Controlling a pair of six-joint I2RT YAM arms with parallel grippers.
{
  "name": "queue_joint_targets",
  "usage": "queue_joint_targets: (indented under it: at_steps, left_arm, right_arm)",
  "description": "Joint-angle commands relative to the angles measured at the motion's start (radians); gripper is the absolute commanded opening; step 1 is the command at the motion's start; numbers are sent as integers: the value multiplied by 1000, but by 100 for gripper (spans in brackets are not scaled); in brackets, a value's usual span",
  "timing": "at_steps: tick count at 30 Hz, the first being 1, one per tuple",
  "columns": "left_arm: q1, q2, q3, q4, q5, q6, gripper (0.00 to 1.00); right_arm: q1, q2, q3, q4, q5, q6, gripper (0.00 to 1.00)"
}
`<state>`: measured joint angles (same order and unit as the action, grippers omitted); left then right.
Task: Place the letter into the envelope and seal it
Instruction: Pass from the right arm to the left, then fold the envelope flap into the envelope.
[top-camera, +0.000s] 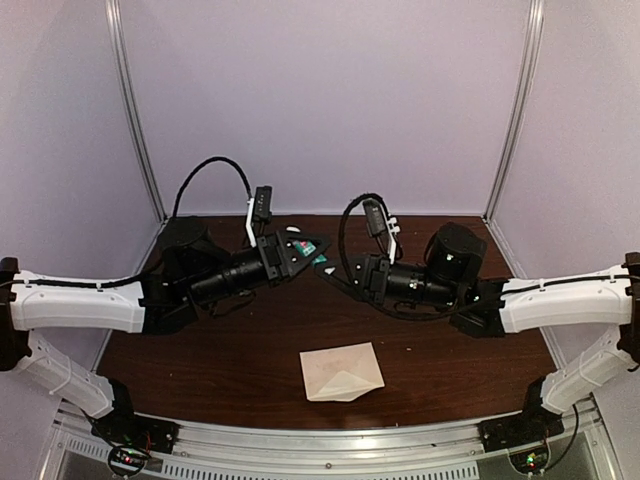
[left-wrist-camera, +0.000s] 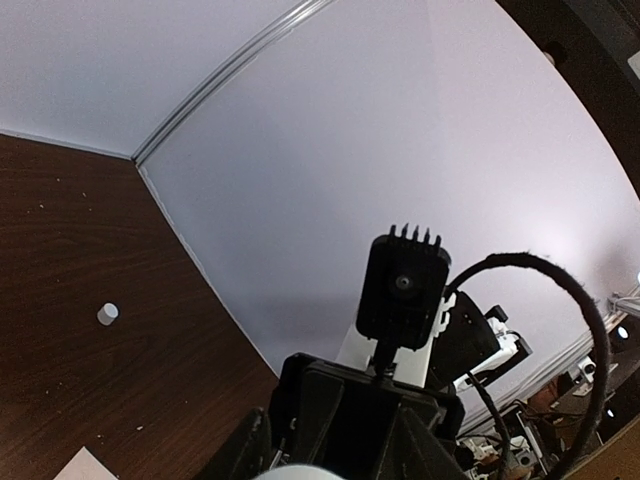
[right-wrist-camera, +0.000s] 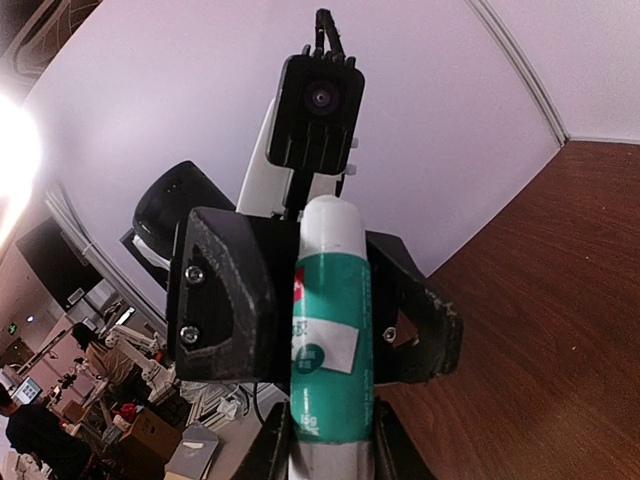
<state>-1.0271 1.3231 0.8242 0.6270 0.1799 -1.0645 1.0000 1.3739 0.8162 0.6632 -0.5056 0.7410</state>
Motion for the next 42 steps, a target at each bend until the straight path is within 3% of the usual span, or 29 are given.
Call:
queue_joint_targets:
  at_steps: [1, 5, 10, 15, 17, 20, 24, 26, 28, 34, 42]
  left_arm:
    - [-3, 4, 29, 58, 20, 3, 42]
    - [-4, 14, 27, 65, 27, -5, 42]
    - [-3, 27, 37, 75, 37, -9, 30]
    - [-4, 27, 32, 73, 32, -9, 27]
    - [-2, 27, 31, 73, 31, -9, 22]
    - [-3, 25, 28, 64, 20, -8, 12]
    - [-4, 3, 11, 5, -23, 31, 6]
    - [3, -11, 2, -57, -51, 51, 5]
    - [21, -23, -15, -96, -49, 63, 5]
    - [92, -15, -48, -205, -18, 95, 5]
    - [104, 78, -86, -242, -37, 110, 4]
  right_arm:
    - [0, -7, 3, 53, 84, 16, 13]
    - [0, -11, -13, 70, 116, 26, 13]
    - [0, 7, -9, 73, 112, 37, 13]
    - [0, 9, -9, 67, 102, 34, 14]
    - [0, 16, -3, 60, 94, 31, 15]
    - [0, 18, -3, 52, 89, 29, 23]
    - [0, -22, -21, 5, 98, -15, 49]
    - [0, -57, -19, -85, 105, -64, 60]
    - [1, -98, -19, -196, 91, -122, 64]
    - [43, -215, -97, -521, -16, -220, 60]
    - [186, -342, -323, -569, -45, -111, 47]
